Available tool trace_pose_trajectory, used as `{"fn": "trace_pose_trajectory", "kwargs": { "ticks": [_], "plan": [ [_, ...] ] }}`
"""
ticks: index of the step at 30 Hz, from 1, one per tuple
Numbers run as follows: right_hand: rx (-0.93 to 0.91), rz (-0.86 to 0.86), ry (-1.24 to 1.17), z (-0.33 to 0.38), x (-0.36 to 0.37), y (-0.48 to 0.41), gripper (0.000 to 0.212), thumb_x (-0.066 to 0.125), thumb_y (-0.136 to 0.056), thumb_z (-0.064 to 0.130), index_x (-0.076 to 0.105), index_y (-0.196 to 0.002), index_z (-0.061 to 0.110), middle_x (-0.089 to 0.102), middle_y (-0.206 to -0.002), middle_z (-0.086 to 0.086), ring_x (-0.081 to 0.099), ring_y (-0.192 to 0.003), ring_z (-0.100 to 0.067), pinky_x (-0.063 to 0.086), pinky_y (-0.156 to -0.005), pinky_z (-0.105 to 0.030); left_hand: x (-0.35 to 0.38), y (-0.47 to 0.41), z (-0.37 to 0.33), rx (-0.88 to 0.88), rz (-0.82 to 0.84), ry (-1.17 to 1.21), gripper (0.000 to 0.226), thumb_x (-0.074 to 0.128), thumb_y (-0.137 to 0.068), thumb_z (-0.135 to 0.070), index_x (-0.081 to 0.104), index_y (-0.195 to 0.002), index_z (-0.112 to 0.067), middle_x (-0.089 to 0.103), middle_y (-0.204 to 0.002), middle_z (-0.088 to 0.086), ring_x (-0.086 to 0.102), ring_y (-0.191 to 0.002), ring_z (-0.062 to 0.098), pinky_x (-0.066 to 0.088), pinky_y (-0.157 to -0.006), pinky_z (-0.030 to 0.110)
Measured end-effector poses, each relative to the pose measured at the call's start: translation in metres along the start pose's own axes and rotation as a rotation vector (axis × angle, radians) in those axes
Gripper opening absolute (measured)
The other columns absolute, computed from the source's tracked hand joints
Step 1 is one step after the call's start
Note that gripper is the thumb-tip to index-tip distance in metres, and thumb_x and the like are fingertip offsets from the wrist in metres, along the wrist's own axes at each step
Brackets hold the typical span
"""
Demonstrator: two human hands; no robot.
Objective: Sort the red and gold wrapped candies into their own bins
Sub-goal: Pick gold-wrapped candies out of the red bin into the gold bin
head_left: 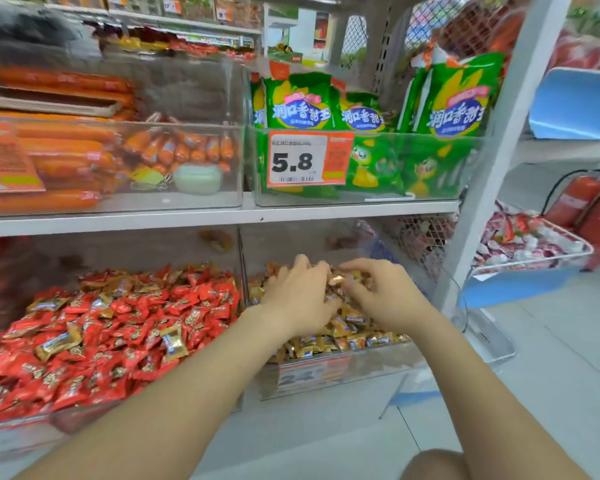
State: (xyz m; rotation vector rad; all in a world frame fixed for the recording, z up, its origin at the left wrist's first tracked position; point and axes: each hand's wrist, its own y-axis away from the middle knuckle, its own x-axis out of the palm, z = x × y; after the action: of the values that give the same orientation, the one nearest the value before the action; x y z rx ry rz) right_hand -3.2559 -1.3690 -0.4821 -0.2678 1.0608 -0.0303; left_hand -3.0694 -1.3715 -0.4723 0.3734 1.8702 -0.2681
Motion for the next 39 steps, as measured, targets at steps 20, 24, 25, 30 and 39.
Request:
{"fn": "trace_pose_trajectory", "kwargs": {
  "ticks": [20, 24, 25, 30, 39],
  "plan": [
    [-0.484, 0.367, 0.1, 0.201, 0.09, -0.007, 0.036, 0.076, -0.09, 0.043, 0.072, -0.122, 0.026, 0.073, -0.099, 0.009, 0.065, -0.095, -0.015, 0.057, -0.087, -0.039, -0.079, 0.135, 0.221, -0.336, -0.106, -0.03, 0.04, 0.059, -0.094, -0.007, 0.066, -0.131, -0.022, 0.061, -0.131, 0.008, 0.059, -0.124, 0.027, 0.043, -0.105, 0.031],
    [-0.478, 0.459, 0.163, 0.217, 0.1, -0.018, 0.051, 0.088, -0.081, 0.04, 0.069, -0.128, 0.033, 0.069, -0.11, 0.013, 0.06, -0.1, -0.011, 0.054, -0.087, -0.034, -0.081, 0.138, 0.246, -0.33, 0.072, -0.032, 0.068, 0.076, -0.092, -0.041, 0.05, -0.151, -0.018, 0.057, -0.137, 0.006, 0.06, -0.12, 0.023, 0.045, -0.103, 0.03],
    [-0.473, 0.443, 0.151, 0.218, 0.099, -0.021, 0.048, 0.088, -0.081, 0.04, 0.071, -0.125, 0.033, 0.064, -0.102, 0.017, 0.056, -0.093, -0.007, 0.051, -0.084, -0.03, -0.081, 0.137, 0.251, -0.332, 0.097, -0.019, 0.075, 0.078, -0.09, -0.046, 0.049, -0.152, -0.017, 0.059, -0.135, 0.006, 0.061, -0.118, 0.023, 0.047, -0.102, 0.031],
    [-0.38, 0.31, -0.075, 0.217, 0.094, -0.032, 0.026, 0.071, -0.096, 0.018, 0.074, -0.115, 0.036, 0.059, -0.099, 0.01, 0.059, -0.088, -0.004, 0.047, -0.081, -0.022, -0.079, 0.125, 0.272, -0.273, -0.012, -0.06, 0.06, 0.073, -0.089, -0.058, 0.068, -0.134, -0.018, 0.067, -0.13, 0.007, 0.06, -0.124, 0.025, 0.049, -0.106, 0.038],
    [-0.282, 0.253, -0.024, 0.234, 0.15, -0.086, 0.028, 0.052, -0.101, 0.018, 0.07, -0.123, 0.019, 0.07, -0.12, -0.002, 0.066, -0.101, -0.015, 0.048, -0.088, -0.026, -0.071, 0.102, 0.287, -0.274, -0.006, 0.058, 0.082, 0.075, -0.067, -0.044, 0.049, -0.143, -0.028, 0.06, -0.122, -0.004, 0.06, -0.11, 0.021, 0.054, -0.097, 0.039]
  ]
}}
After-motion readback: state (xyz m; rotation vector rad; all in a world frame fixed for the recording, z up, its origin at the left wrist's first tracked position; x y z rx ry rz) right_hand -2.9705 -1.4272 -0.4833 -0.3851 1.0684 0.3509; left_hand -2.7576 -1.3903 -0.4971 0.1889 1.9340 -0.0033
